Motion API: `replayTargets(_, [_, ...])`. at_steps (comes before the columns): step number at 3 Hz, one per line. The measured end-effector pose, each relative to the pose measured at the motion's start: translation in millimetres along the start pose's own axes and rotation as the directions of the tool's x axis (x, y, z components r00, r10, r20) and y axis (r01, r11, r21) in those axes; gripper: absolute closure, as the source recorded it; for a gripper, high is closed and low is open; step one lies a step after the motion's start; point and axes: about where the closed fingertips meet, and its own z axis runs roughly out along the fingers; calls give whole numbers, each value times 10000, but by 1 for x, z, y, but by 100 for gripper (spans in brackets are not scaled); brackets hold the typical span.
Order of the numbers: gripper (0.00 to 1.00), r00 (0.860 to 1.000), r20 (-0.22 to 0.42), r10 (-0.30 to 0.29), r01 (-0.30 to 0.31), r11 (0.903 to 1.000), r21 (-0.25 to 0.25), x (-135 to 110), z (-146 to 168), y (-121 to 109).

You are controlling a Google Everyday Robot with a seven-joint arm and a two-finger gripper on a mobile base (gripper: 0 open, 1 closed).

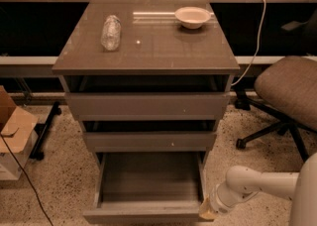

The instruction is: Close bottom drawer

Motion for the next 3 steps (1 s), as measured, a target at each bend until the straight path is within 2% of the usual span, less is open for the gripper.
replayTargets(1, [100,9989,345,318,-308,9991,-277,17,32,-1])
replayTargets(3, [100,9840,1200,1319,-1194,9872,-1061,50,96,-9])
